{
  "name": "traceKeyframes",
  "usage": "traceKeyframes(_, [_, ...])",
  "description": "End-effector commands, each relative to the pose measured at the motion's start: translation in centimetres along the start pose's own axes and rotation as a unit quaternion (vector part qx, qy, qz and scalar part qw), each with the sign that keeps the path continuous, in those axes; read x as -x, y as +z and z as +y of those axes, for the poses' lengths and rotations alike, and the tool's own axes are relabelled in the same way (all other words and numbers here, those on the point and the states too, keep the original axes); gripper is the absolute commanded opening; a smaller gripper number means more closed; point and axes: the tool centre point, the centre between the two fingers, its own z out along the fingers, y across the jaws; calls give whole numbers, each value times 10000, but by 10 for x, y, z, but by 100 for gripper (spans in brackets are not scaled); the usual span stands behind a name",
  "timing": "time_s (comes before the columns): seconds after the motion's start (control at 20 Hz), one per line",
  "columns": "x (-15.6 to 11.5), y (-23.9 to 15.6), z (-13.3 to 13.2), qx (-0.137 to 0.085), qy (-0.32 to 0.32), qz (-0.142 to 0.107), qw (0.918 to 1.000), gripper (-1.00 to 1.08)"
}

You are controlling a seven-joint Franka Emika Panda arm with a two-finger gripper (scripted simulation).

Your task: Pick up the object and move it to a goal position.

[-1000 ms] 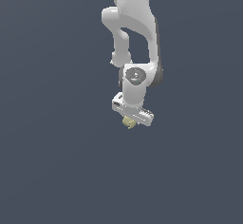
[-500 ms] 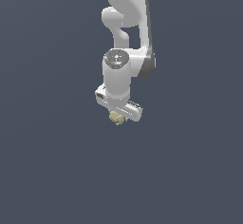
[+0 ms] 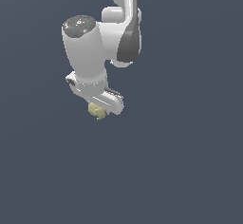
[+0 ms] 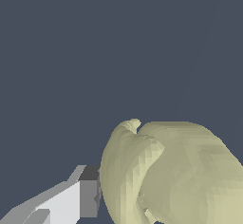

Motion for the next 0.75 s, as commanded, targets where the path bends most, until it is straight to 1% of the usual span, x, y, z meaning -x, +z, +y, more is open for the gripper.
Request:
traceKeyframes(0.0, [-11, -17, 10, 3, -7, -7, 10000, -100])
traceKeyframes(0.35, [-31, -45, 25, 5, -7, -7, 10000, -100])
traceKeyframes(0.7, [-37, -52, 28, 5, -7, -7, 10000, -100])
